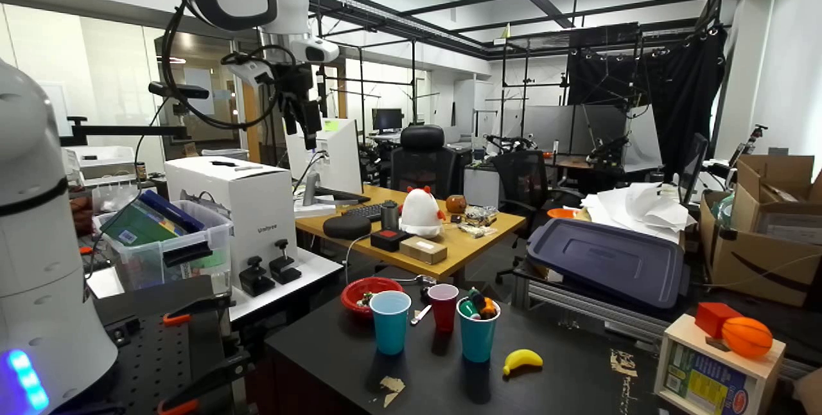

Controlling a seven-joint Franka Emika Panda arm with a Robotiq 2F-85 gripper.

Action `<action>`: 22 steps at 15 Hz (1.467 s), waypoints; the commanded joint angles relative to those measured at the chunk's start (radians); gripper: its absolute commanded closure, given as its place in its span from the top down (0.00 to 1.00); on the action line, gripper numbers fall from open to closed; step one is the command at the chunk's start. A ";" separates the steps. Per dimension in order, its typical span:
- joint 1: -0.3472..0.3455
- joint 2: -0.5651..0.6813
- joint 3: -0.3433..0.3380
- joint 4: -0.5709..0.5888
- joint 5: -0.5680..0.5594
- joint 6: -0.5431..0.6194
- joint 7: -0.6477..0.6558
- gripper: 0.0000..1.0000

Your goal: Pour the contents from the right blue cup into the bowl

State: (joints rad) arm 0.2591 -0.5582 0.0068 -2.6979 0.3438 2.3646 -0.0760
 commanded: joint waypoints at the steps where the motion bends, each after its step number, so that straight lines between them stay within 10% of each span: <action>1: -0.011 -0.001 0.010 0.002 0.006 -0.006 -0.005 1.00; 22: -0.290 0.297 -0.118 0.196 -0.100 0.063 0.028 1.00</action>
State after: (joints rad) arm -0.0049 -0.3531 -0.0985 -2.5792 0.2593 2.4262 -0.0729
